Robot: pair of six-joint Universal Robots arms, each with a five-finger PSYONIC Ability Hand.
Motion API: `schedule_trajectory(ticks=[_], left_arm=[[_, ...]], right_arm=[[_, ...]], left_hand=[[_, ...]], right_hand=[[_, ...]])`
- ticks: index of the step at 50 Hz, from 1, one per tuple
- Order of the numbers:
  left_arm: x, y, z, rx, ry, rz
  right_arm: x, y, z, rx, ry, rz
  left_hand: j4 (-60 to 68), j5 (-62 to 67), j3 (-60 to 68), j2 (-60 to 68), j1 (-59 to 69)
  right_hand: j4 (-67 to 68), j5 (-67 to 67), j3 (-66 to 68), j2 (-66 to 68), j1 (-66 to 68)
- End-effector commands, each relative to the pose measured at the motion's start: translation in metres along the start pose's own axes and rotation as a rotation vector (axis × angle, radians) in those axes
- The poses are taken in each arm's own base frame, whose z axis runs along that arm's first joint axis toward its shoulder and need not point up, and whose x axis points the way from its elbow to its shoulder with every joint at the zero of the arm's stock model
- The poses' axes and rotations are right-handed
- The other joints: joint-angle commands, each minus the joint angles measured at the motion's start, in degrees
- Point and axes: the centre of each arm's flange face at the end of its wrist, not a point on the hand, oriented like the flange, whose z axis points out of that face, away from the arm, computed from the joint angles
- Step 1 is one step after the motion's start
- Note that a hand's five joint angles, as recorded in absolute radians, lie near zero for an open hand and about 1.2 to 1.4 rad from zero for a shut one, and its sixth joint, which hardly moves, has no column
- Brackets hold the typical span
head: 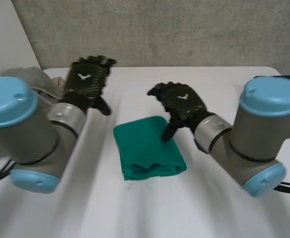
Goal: Fold the laundry.
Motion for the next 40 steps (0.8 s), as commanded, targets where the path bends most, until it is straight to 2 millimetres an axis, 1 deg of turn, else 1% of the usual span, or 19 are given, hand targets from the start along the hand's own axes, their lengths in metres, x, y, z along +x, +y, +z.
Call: schedule_trajectory(ticks=[1, 6, 11, 15, 18, 19, 22, 23, 26, 27, 28, 29, 31, 32, 33, 35, 36, 37, 40], left_arm=[[0.053, 0.04, -0.001, -0.194, 0.136, -0.063], [0.066, 0.064, -0.008, -0.31, 0.163, -0.042], [0.058, 0.086, -0.02, -0.439, 0.081, 0.015], [0.052, 0.088, -0.024, -0.473, 0.04, 0.085], [0.051, 0.088, -0.024, -0.475, 0.055, 0.144], [0.049, 0.087, -0.023, -0.472, 0.063, 0.186], [0.051, 0.086, -0.024, -0.463, 0.08, 0.243], [0.051, 0.083, -0.023, -0.451, 0.086, 0.265], [0.052, 0.073, -0.02, -0.415, 0.095, 0.265], [0.053, 0.061, -0.018, -0.373, 0.112, 0.253], [0.053, 0.053, -0.016, -0.343, 0.121, 0.245], [0.052, 0.037, -0.012, -0.281, 0.14, 0.228], [0.053, 0.023, -0.011, -0.222, 0.166, 0.215], [0.053, 0.016, -0.01, -0.194, 0.177, 0.211], [0.052, 0.004, -0.009, -0.143, 0.197, 0.202], [0.049, -0.006, -0.008, -0.103, 0.218, 0.195], [0.049, -0.011, -0.008, -0.085, 0.232, 0.193], [0.048, -0.019, -0.007, -0.053, 0.257, 0.189], [0.044, -0.029, -0.004, -0.016, 0.299, 0.174]], right_arm=[[0.015, 0.034, 0.016, -0.19, 0.025, 0.08], [0.016, 0.05, 0.025, -0.248, 0.019, 0.091], [0.014, 0.069, 0.03, -0.292, 0.005, 0.06], [0.012, 0.076, 0.032, -0.311, -0.008, -0.03], [0.012, 0.076, 0.032, -0.323, -0.012, -0.1], [0.013, 0.072, 0.031, -0.319, -0.003, -0.148], [0.015, 0.064, 0.029, -0.305, 0.013, -0.199], [0.016, 0.052, 0.027, -0.282, 0.028, -0.22], [0.015, 0.036, 0.02, -0.246, 0.032, -0.223], [0.015, 0.027, 0.015, -0.22, 0.037, -0.225], [0.014, 0.025, 0.012, -0.209, 0.039, -0.23], [0.014, 0.023, 0.006, -0.183, 0.047, -0.234], [0.011, 0.025, 0.002, -0.16, 0.049, -0.241], [0.009, 0.028, -0.001, -0.153, 0.049, -0.245], [0.005, 0.035, -0.009, -0.137, 0.044, -0.254], [-0.002, 0.041, -0.016, -0.115, 0.037, -0.265], [-0.007, 0.043, -0.02, -0.099, 0.028, -0.275], [-0.018, 0.049, -0.028, -0.075, 0.01, -0.289], [-0.034, 0.059, -0.036, -0.04, -0.02, -0.311]], left_hand=[[-0.24, -1.19, -0.77, -0.31, 0.57], [1.26, 0.32, 0.73, 1.2, 2.08], [2.11, 1.17, 1.58, 2.05, 2.93], [1.95, 1.0, 1.42, 1.88, 2.76], [1.95, 1.0, 1.41, 1.88, 2.76], [1.78, 0.83, 1.25, 1.71, 2.59], [1.28, 0.33, 0.75, 1.21, 2.09], [-0.23, -1.17, -0.76, -0.29, 0.59], [-0.75, -1.69, -1.28, -0.81, 0.07], [-1.08, -2.02, -1.61, -1.14, -0.26], [-1.42, -2.36, -1.95, -1.48, -0.6], [-1.42, -2.36, -1.95, -1.48, -0.6], [-1.42, -2.36, -1.95, -1.48, -0.6], [-1.25, -2.2, -1.78, -1.32, -0.44], [-1.25, -2.2, -1.78, -1.31, -0.44], [-0.75, -1.69, -1.28, -0.81, 0.07], [-0.58, -1.52, -1.11, -0.64, 0.24], [-0.24, -1.19, -0.78, -0.31, 0.57], [0.43, -0.52, -0.1, 0.37, 1.24]], right_hand=[[-3.63, -3.84, -2.04, -2.67, -2.02], [-3.63, -3.84, -2.04, -2.67, -2.02], [-3.63, -3.84, -2.04, -2.67, -2.02], [-3.63, -3.84, -2.04, -2.67, -2.02], [-3.63, -3.84, -2.04, -2.67, -2.02], [-3.63, -3.84, -2.04, -2.67, -2.02], [-3.63, -3.84, -2.04, -2.67, -2.02], [-3.63, -3.84, -2.04, -2.67, -2.02], [-3.63, -3.84, -2.04, -2.67, -2.02], [-3.63, -3.84, -2.04, -2.67, -2.02], [-3.63, -3.84, -2.04, -2.67, -2.02], [-3.63, -3.84, -2.04, -2.67, -2.02], [-3.63, -3.84, -2.04, -2.67, -2.02], [-3.63, -3.84, -2.04, -2.67, -2.02], [-3.63, -3.84, -2.04, -2.67, -2.02], [-3.63, -3.84, -2.04, -2.67, -2.02], [-3.63, -3.84, -2.04, -2.67, -2.02], [-3.63, -3.84, -2.04, -2.67, -2.02], [-3.63, -3.84, -2.04, -2.67, -2.02]])
